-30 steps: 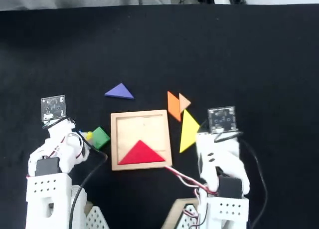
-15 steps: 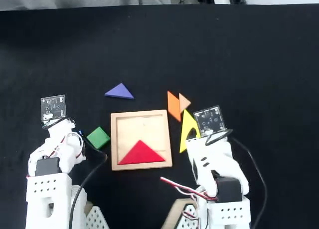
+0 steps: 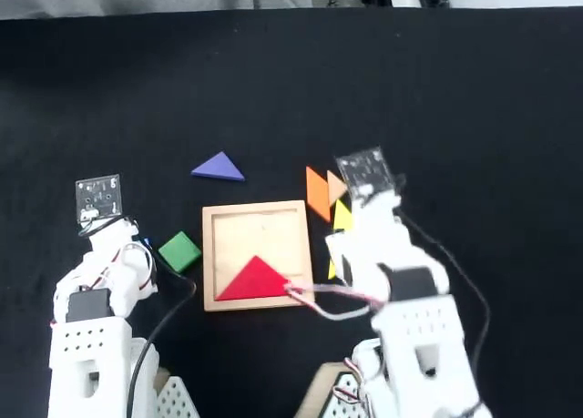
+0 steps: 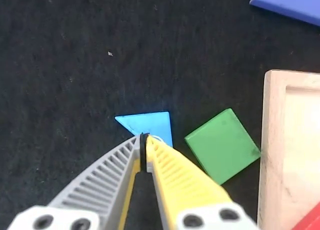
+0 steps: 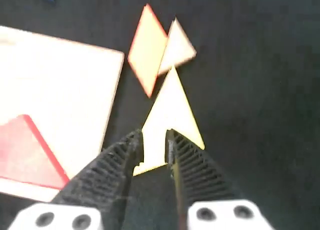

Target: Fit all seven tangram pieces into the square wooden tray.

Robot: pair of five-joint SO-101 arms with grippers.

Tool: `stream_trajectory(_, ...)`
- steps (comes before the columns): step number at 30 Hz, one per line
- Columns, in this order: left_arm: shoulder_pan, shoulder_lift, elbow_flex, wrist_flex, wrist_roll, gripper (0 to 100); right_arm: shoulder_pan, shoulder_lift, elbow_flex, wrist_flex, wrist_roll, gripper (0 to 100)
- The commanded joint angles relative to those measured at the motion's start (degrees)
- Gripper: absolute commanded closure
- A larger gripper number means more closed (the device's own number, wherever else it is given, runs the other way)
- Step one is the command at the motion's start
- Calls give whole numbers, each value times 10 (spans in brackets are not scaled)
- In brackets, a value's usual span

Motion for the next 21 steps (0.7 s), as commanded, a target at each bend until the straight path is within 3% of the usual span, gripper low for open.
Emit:
stream_trajectory(1,-2,-5,-6,-12,5,970,-6,125,-92,18,-59,903)
stream_trajectory(7,-2,-5,-6,-12,5,970,-17,221,-121,24,-118,705)
stream_trajectory(21,22,-5,-3,-12,5,970,-45,274,-129,-47,-188,652)
